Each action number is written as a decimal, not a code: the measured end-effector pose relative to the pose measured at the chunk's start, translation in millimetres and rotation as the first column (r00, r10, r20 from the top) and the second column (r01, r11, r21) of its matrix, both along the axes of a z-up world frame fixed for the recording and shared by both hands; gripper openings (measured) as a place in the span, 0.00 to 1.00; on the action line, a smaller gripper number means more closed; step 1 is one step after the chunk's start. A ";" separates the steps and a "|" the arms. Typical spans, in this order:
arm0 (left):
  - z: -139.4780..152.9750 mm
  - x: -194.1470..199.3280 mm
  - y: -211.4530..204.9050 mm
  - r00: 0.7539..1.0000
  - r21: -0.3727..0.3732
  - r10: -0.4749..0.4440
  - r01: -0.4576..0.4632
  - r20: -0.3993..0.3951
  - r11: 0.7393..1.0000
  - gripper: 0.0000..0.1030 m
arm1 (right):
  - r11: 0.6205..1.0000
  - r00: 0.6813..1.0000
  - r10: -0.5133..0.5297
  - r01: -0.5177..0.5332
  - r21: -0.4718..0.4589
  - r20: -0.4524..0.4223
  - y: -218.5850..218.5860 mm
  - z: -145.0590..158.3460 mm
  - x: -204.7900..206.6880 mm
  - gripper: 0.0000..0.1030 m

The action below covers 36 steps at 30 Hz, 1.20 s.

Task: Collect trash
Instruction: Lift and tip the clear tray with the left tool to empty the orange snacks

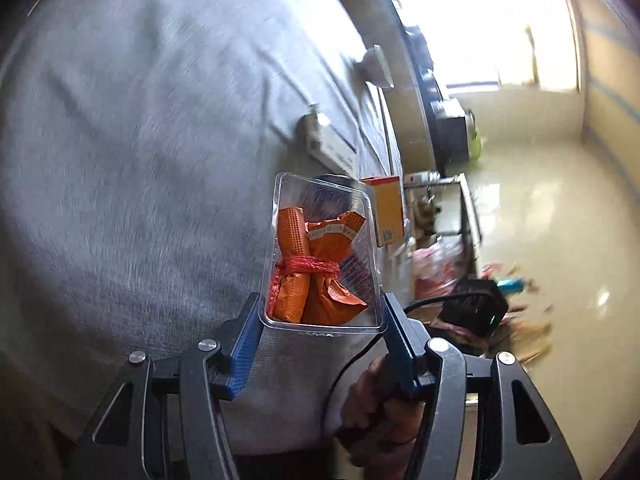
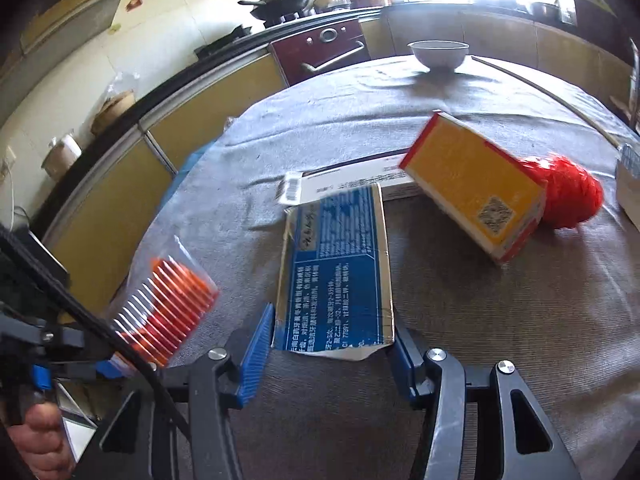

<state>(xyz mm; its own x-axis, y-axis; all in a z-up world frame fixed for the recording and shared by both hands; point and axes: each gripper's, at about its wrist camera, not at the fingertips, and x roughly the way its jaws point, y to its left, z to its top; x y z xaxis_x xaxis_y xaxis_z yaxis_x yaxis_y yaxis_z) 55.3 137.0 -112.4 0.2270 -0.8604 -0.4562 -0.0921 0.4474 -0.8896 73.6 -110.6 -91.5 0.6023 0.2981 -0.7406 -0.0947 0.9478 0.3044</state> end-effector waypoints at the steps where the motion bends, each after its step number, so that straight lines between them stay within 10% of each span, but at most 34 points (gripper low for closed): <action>1: -4.8 -0.3 0.5 1.000 -0.040 0.010 -0.012 -0.028 0.999 0.58 | 1.000 1.000 -0.012 0.012 0.003 0.000 -6.3 0.5 -0.1 0.54; 9: -19.6 -1.2 -8.9 0.988 -0.316 0.038 -0.084 -0.148 0.945 0.58 | 0.995 0.998 -0.055 0.053 0.088 0.017 -44.6 8.5 -15.9 0.54; 20: -8.0 -11.8 -55.6 0.985 -0.707 -0.019 -0.109 -0.171 0.699 0.58 | 0.995 0.987 -0.102 0.099 0.030 0.127 -75.7 38.8 -57.5 0.53; 24: 2.0 -12.8 -79.9 0.986 -0.750 -0.083 -0.053 -0.143 0.659 0.58 | 0.992 0.979 -0.123 0.125 0.000 0.165 -87.1 49.2 -72.8 0.53; 28: 13.1 -12.0 -103.3 0.985 -0.747 -0.132 0.007 -0.108 0.664 0.58 | 0.988 0.968 -0.152 0.157 -0.007 0.200 -100.2 60.8 -85.6 0.53; 36: 18.1 12.0 -130.8 0.982 -0.603 -0.169 0.088 -0.079 0.793 0.56 | 0.977 0.961 -0.214 0.211 0.040 0.172 -127.9 54.4 -101.5 0.53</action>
<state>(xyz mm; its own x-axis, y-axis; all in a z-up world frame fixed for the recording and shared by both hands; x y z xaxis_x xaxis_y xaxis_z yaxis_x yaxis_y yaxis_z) 67.3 6.2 -94.3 0.0722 -0.9877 0.1385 -0.1972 -0.1503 -0.9688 -27.9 -238.5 -37.1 0.7727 0.1638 -0.6133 0.0547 0.9454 0.3213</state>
